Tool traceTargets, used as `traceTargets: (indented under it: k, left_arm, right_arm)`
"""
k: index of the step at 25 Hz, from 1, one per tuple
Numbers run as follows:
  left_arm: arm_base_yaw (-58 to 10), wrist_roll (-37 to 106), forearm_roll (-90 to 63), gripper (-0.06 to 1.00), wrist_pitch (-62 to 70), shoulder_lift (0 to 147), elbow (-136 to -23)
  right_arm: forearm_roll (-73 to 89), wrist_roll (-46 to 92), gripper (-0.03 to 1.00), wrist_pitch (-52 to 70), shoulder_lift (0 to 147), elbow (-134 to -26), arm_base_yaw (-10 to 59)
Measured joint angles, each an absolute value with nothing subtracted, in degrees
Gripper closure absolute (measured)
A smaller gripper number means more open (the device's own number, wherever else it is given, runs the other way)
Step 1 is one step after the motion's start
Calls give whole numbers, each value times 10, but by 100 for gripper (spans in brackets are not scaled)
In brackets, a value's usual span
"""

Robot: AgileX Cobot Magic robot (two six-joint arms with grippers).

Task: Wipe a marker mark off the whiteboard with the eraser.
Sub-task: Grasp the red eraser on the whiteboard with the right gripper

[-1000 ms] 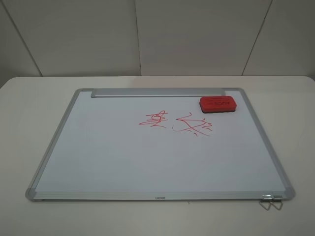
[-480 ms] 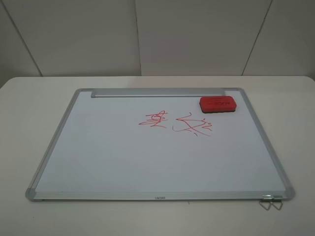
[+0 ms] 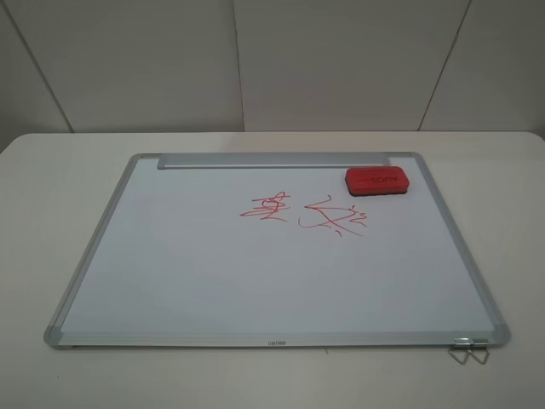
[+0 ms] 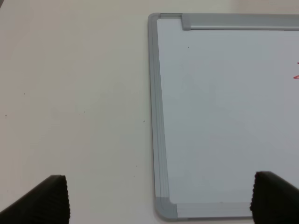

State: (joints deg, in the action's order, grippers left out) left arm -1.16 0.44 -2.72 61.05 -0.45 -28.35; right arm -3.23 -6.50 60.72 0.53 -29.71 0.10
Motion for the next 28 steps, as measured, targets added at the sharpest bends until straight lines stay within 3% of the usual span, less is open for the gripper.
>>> traceTargets:
  k: [5,16,28]
  left_arm:
    - [-12,4,-27,17,610,-4,-284]
    - [-12,4,-27,17,610,-4,-284]
    - [-12,4,-27,17,610,-4,-284]
  right_arm:
    - [-28,-65,14,607,113,-303,1]
    - [0,-53,14,484,512,-396,1]
    - [85,399,14,536,917,-640,1]
